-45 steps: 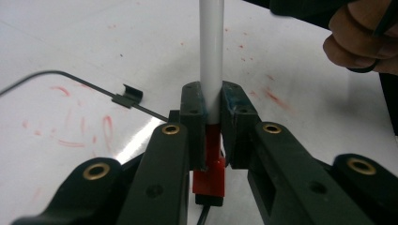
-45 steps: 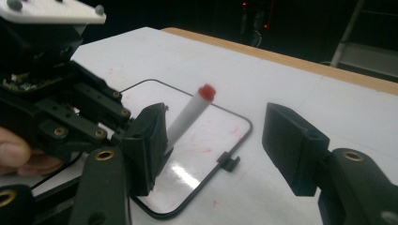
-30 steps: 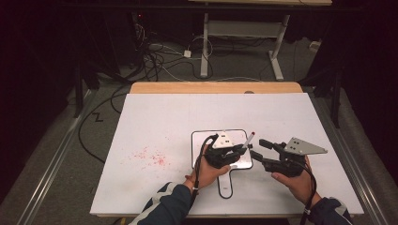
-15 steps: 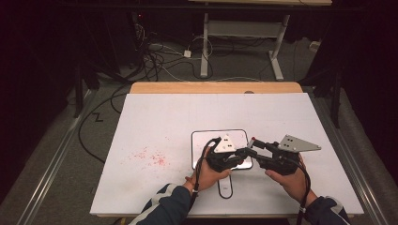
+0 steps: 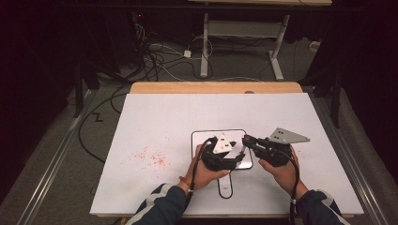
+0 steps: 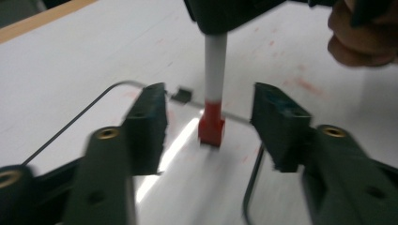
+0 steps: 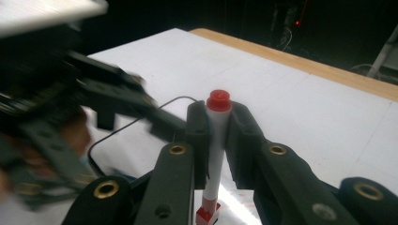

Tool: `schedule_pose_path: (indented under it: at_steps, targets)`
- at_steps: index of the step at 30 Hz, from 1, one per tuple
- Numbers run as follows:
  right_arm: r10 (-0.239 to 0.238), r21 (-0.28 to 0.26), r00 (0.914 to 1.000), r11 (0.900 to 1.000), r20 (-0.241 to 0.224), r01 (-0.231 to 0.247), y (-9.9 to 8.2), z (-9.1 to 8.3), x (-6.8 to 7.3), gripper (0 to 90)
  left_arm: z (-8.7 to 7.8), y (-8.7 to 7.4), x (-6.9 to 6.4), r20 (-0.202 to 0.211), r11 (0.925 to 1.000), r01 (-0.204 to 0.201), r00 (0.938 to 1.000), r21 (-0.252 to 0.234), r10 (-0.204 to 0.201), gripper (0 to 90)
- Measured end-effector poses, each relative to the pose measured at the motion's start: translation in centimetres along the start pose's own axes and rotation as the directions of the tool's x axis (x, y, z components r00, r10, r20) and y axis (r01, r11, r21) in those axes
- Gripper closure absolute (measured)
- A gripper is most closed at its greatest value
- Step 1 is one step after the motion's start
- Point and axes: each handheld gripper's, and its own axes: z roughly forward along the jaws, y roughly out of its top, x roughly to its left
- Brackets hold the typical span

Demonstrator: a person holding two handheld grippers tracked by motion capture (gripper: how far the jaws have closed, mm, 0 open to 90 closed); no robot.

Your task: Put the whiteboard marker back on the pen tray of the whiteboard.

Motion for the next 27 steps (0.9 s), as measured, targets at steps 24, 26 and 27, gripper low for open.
schedule_pose_path:
  at_steps: [24,26,27]
  targets:
    - [-0.179,0.069,0.9834,0.9817,0.026,0.177,1.0,3.4,-0.9,81.5,-15.8,-11.5,1.4,-0.281,0.9884,0.121,0.9553,0.092,-0.091,19.2]
    - [-0.154,0.067,0.9852,0.9866,0.075,0.149,1.0,3.5,-2.0,81.5,-16.2,-11.8,1.3,-0.296,0.9879,0.126,0.9505,0.091,-0.094,18.7]
    - [-0.162,0.068,0.9831,0.9853,0.085,0.156,1.0,3.5,-2.3,81.5,-16.3,-11.9,1.3,-0.299,0.9884,0.124,0.9498,0.087,-0.093,18.7]
